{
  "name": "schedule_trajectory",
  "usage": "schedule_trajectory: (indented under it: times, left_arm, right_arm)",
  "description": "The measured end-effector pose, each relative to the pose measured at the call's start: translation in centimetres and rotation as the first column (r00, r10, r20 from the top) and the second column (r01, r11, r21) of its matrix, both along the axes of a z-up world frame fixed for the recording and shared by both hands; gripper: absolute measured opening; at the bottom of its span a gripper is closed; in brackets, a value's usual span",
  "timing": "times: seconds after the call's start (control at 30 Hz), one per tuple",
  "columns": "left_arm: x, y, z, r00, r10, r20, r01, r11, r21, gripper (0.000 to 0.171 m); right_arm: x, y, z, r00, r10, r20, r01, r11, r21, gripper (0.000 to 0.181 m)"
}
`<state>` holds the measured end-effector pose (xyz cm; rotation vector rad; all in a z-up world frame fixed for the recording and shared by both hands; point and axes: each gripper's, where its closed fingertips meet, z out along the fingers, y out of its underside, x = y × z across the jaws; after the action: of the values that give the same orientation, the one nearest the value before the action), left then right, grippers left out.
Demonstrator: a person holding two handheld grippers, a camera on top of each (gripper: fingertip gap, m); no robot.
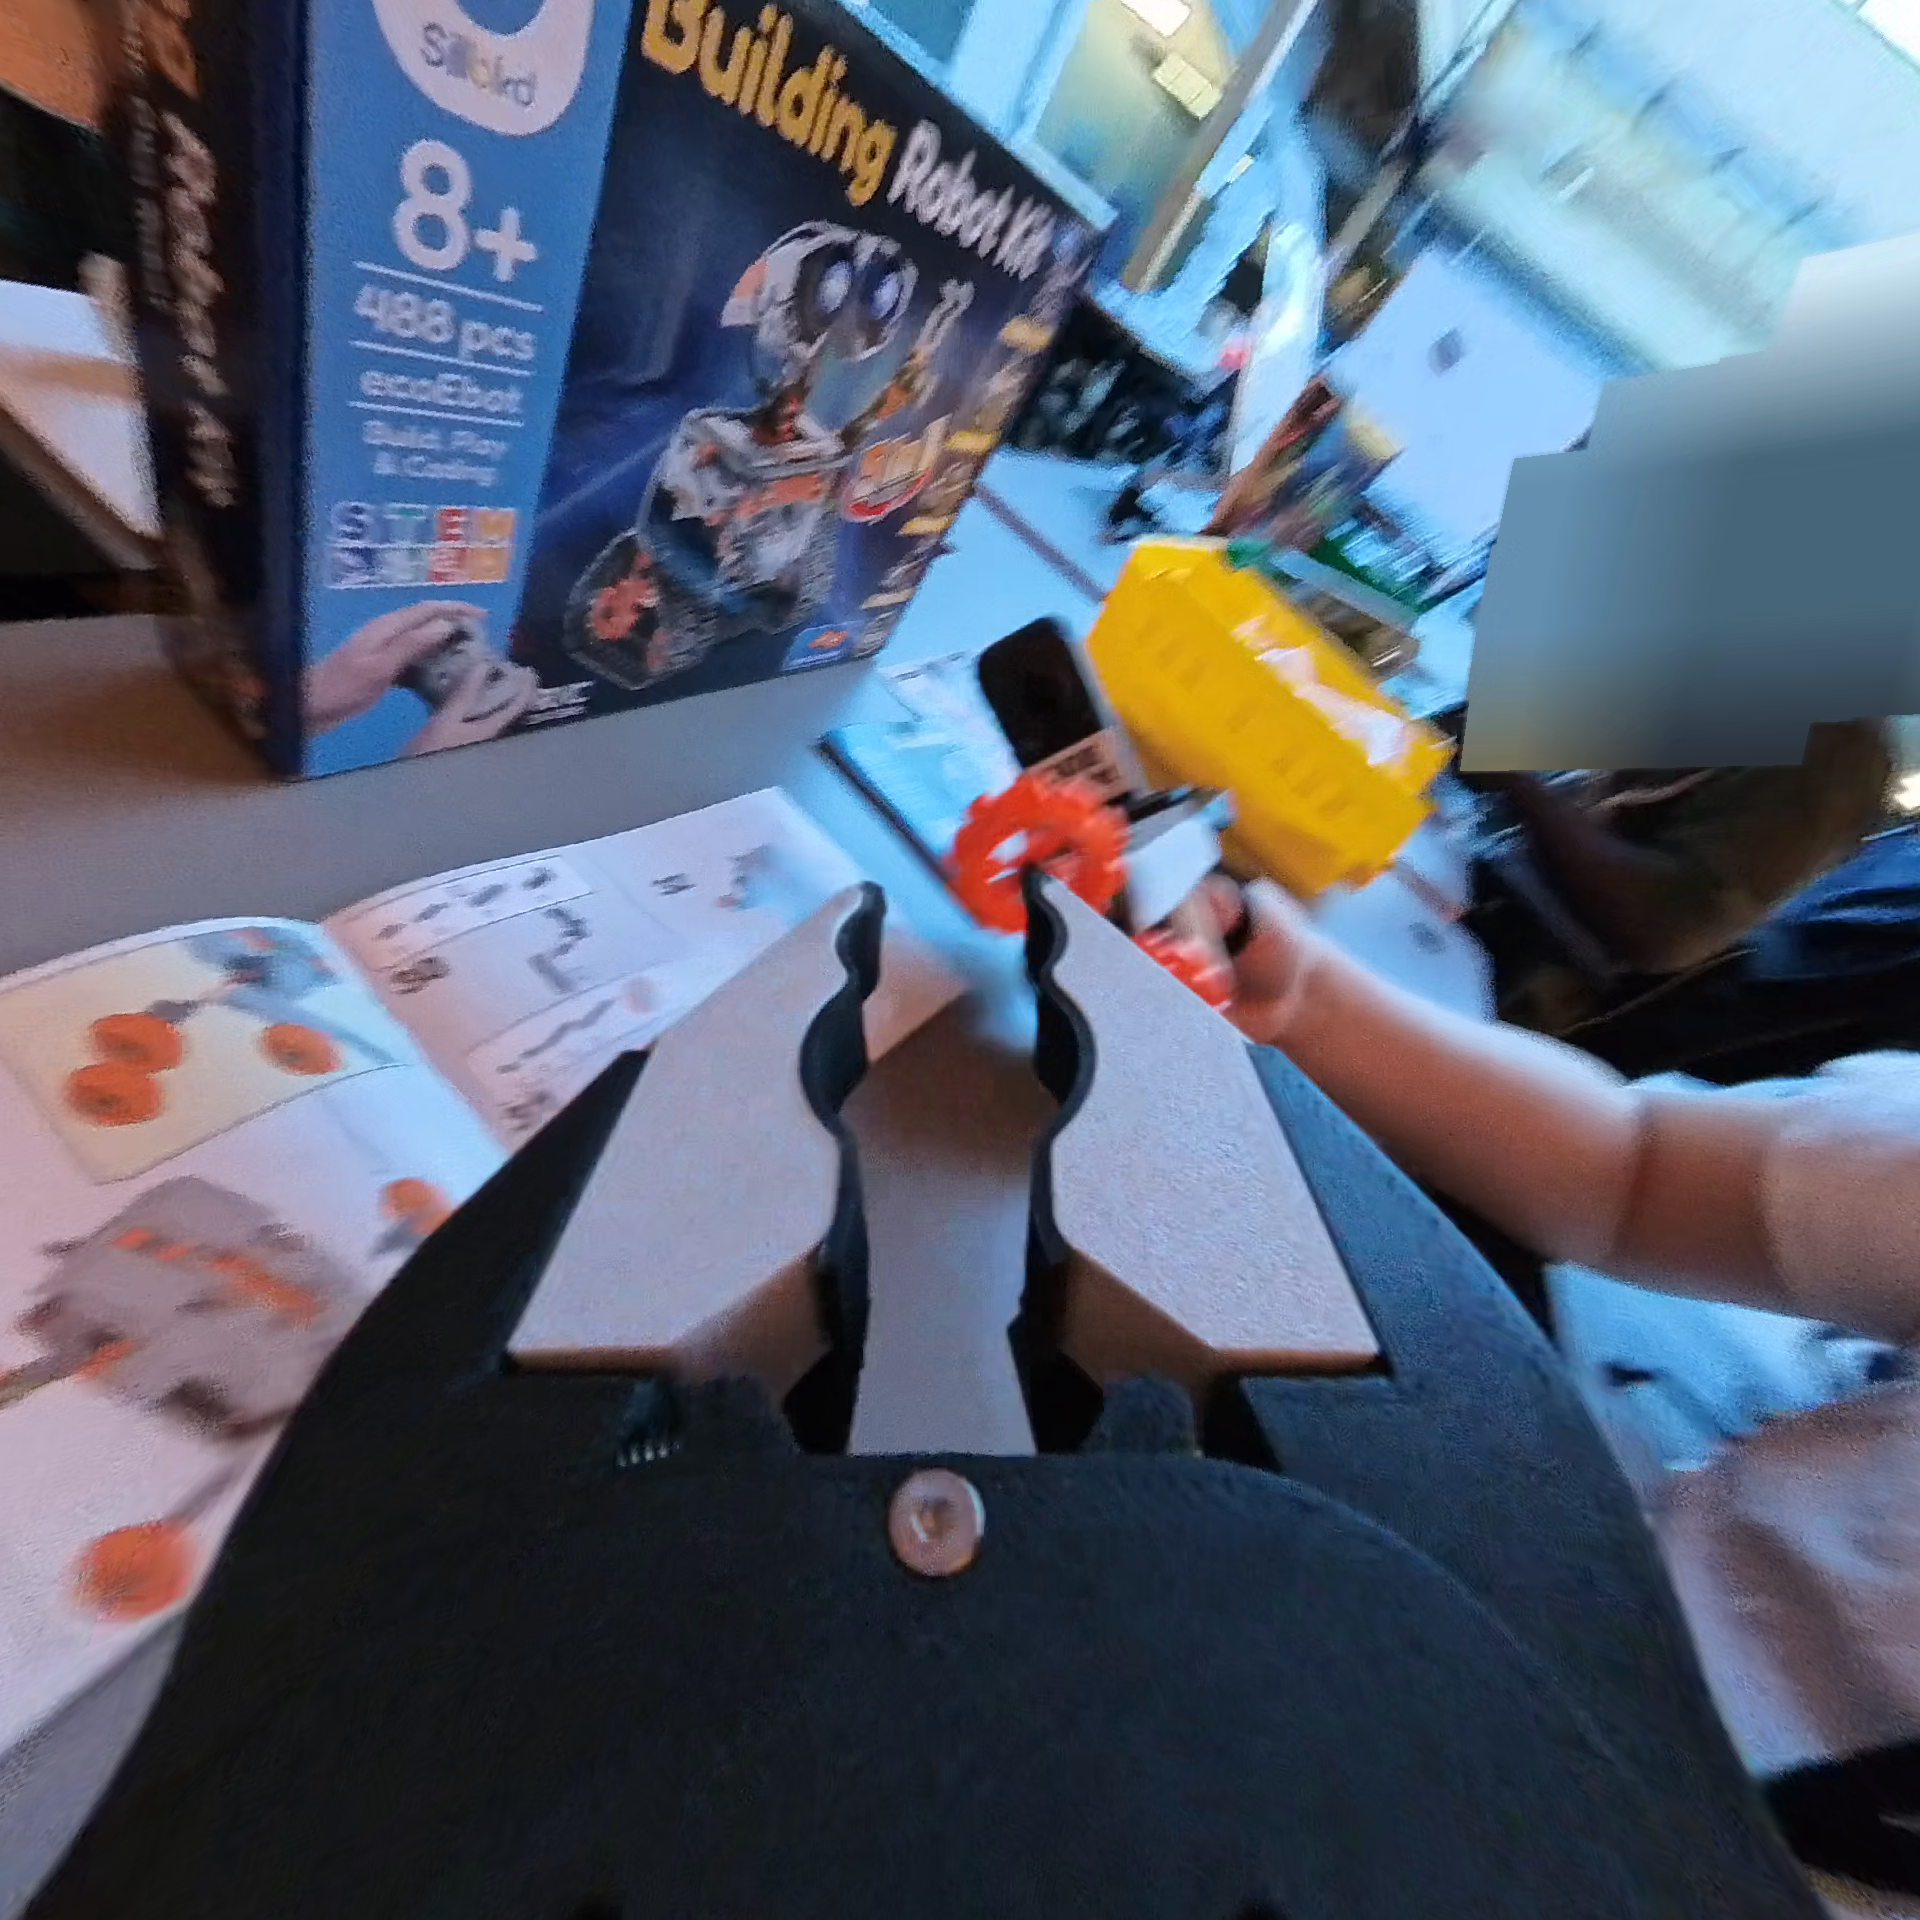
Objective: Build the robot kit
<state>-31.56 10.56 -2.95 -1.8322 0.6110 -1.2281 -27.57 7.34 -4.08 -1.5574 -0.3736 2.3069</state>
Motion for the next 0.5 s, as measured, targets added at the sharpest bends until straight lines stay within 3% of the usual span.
schedule_trajectory:
  times: [0.03,0.13,0.23,0.37,0.43,0.5]
  left_arm:
    - [0.3,-0.5,0.7,0.996,-0.033,0.079,0.036,0.998,-0.045,0.033]
    - [0.5,-0.7,1.5,0.981,-0.052,0.188,0.073,0.991,-0.11,0.042]
    - [0.9,-0.5,0.1,0.991,-0.049,0.128,0.065,0.99,-0.122,0.054]
    - [1.9,-0.9,-2.5,0.995,-0.094,0.02,0.096,0.98,-0.174,0.055]
    - [2.0,-1.3,-3.8,0.99,-0.13,-0.046,0.119,0.975,-0.188,0.049]
    - [2.0,-2.4,-4.7,0.976,-0.207,-0.07,0.187,0.958,-0.218,0.025]
  right_arm:
    - [-0.3,0.0,-0.8,0.998,-0.018,0.065,0.015,0.999,0.044,0.005]
    - [-1.2,-0.2,-2.3,0.976,-0.072,0.206,0.034,0.983,0.18,0.005]
    - [-1.9,-0.6,-2.6,0.97,-0.071,0.233,0.018,0.975,0.223,0.005]
    - [-2.4,-1.2,-2.7,0.978,-0.028,0.208,-0.007,0.987,0.163,0.005]
    - [-2.8,-1.8,-3.2,0.975,0.006,0.221,-0.034,0.992,0.122,0.005]
    - [-3.6,-2.8,-4.5,0.959,0.044,0.279,-0.066,0.995,0.07,0.005]
